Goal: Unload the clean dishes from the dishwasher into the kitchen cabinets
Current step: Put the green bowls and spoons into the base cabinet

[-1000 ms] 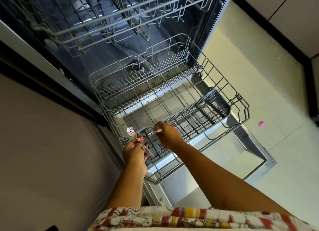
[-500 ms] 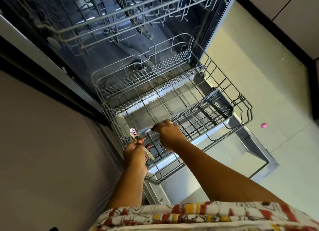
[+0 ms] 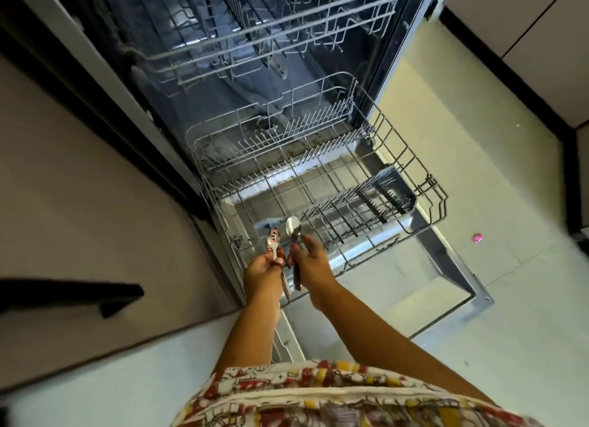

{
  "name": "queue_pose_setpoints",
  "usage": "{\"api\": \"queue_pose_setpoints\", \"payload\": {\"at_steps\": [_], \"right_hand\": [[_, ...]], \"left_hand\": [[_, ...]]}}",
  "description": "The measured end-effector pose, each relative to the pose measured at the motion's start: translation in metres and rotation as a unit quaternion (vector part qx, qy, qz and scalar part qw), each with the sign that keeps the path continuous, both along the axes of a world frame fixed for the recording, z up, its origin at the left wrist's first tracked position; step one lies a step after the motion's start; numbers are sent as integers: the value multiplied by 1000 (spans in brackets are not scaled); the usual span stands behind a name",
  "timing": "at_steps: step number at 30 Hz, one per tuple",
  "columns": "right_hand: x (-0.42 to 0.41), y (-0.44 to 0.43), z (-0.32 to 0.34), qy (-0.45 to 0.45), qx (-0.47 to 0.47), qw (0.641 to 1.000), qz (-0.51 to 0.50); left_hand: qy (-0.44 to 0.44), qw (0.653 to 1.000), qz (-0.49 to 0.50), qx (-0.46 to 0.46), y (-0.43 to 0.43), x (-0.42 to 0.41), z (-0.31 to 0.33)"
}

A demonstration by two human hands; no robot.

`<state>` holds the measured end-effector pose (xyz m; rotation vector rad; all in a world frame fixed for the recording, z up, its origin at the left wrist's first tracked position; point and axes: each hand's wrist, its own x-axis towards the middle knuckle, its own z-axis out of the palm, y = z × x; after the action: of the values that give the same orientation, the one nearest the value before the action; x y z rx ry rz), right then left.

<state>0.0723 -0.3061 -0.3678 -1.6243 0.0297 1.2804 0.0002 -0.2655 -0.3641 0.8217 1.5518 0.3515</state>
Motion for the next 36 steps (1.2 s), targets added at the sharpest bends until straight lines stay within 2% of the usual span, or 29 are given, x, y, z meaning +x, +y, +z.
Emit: {"api": "queue_pose_setpoints", "payload": {"at_steps": [4, 9, 12, 15, 20, 25, 30, 36], "right_hand": [[-21, -29, 15, 50, 11, 997, 51], [-67, -69, 34, 79, -51, 992, 82], [-100, -89, 44, 50, -90, 990, 97], [-132, -101, 41, 4, -115, 987, 117], [-188, -108, 40, -2, -127, 976, 177], [-241, -89, 42, 9, -140, 969, 202], [-295, -48, 46, 39, -140, 961, 235], [-356, 27, 69, 46, -93, 971, 217]], "left_hand": [[-34, 999, 36, -9, -36, -20, 18], [-20, 998, 49, -21, -86, -60, 37], [-2, 994, 92, -61, -112, -85, 50], [23, 994, 87, -58, -124, -114, 61], [39, 989, 124, -63, -130, -172, 71], [46, 987, 146, -58, -117, -228, 68], [16, 979, 196, -63, -84, -291, 65], [-14, 967, 252, -29, -18, -348, 78]]}}
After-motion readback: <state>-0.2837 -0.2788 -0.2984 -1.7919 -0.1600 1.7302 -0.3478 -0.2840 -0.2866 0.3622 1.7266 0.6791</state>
